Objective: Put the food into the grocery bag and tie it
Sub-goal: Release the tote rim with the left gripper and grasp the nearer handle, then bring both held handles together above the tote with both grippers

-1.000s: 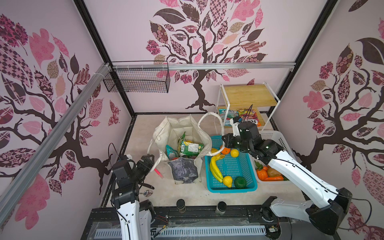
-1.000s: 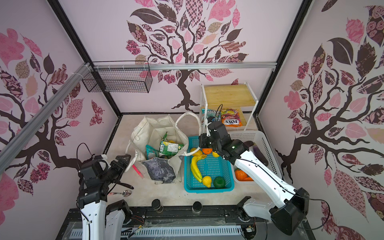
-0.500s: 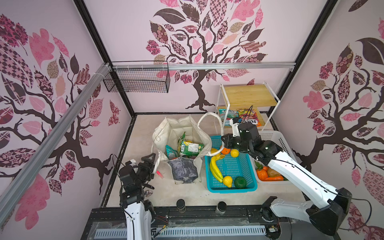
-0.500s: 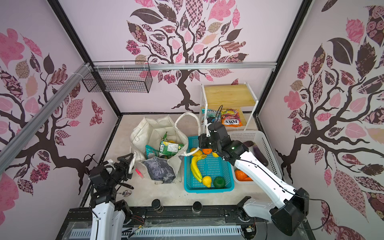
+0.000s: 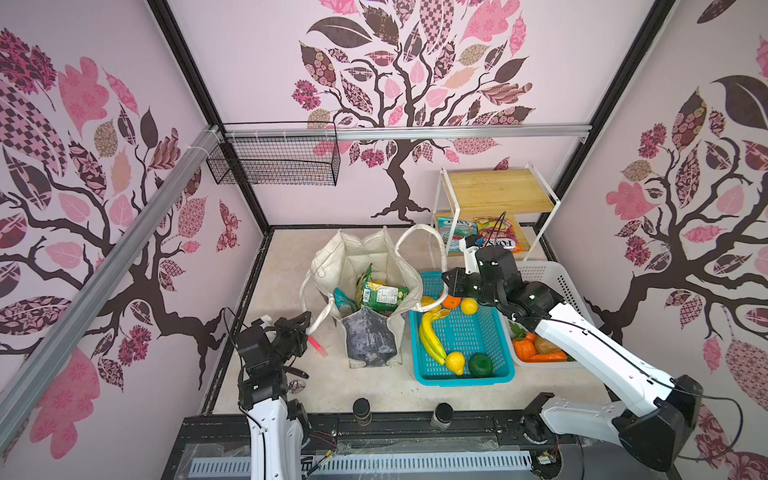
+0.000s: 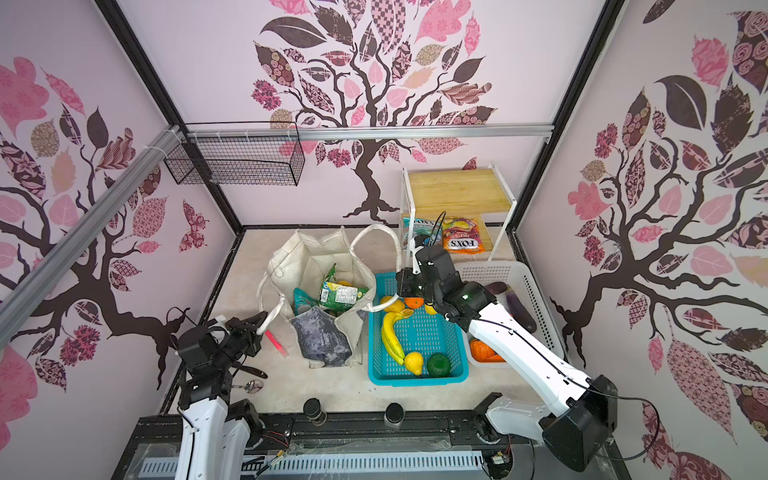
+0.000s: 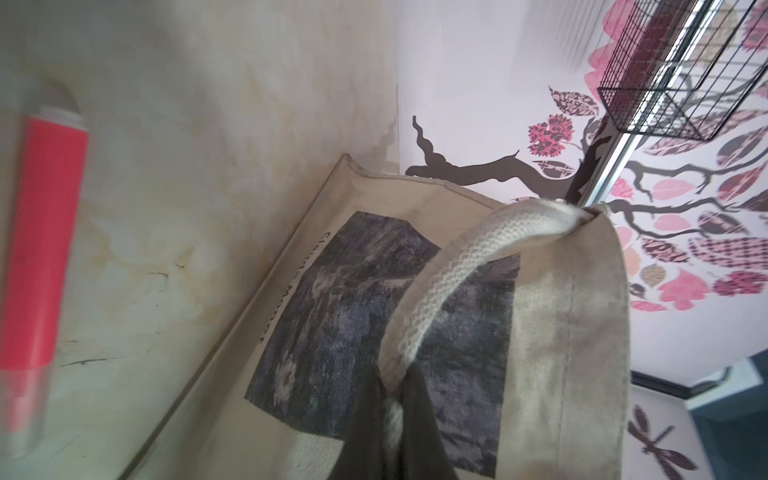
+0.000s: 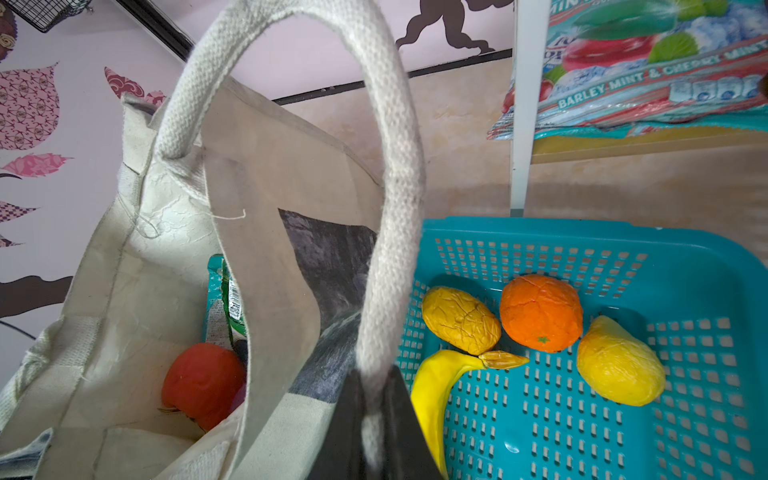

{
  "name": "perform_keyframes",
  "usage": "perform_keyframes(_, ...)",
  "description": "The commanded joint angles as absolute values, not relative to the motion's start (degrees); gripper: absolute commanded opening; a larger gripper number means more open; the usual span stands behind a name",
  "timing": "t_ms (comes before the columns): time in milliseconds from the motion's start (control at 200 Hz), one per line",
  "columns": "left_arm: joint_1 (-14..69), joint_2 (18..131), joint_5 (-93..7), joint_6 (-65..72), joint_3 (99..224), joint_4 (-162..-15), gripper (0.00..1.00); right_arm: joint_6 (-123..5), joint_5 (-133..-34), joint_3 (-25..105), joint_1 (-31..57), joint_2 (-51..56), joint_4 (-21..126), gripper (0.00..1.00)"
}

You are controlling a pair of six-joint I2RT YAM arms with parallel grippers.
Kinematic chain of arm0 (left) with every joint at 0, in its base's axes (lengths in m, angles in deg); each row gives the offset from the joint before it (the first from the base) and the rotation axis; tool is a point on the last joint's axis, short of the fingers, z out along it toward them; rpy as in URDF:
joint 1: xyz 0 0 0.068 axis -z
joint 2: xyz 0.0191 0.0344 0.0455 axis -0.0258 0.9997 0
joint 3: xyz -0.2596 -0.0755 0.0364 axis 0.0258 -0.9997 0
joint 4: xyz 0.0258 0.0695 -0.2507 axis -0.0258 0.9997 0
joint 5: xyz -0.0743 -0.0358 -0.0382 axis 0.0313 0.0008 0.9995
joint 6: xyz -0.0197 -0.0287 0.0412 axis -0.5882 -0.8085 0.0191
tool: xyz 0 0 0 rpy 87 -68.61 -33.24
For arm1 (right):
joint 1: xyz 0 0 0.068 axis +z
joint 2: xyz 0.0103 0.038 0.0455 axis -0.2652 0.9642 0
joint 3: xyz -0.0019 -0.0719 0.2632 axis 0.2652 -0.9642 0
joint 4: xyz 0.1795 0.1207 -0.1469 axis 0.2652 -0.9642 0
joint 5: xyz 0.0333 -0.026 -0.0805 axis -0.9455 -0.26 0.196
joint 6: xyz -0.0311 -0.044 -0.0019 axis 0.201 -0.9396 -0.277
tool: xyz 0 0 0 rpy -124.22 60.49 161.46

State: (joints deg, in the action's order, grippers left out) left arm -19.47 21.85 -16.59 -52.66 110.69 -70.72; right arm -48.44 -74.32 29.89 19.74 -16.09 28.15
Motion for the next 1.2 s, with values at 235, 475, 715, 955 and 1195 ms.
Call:
perform_keyframes(235, -19.54, 30.87, -21.81, -22.96, 146.24, -48.58, 0.0, -55.38, -78.81, 37.23, 19.73, -16.79, 27.76, 0.0)
perform_keyframes(475, -7.73, 43.8, -18.37, -15.61, 162.91, -43.13, 0.0, -59.46, -85.5, 40.98, 20.09, -12.62, 32.59, 0.0)
perform_keyframes(715, 5.86, 50.27, -22.22, -14.45, 168.4, -44.48, 0.0, -63.61, -84.48, 46.34, 28.85, -4.94, 34.55, 0.0)
perform_keyframes(955, 14.32, 55.98, -24.27, -9.44, 173.47, -40.28, 0.0, -65.53, -92.74, 47.65, 32.45, 2.14, 38.03, 0.0)
perform_keyframes(1195, 14.89, 56.98, -26.45, -8.81, 171.13, -40.03, 0.0, -65.0, -102.25, 42.67, 34.46, 2.29, 45.96, 0.0)
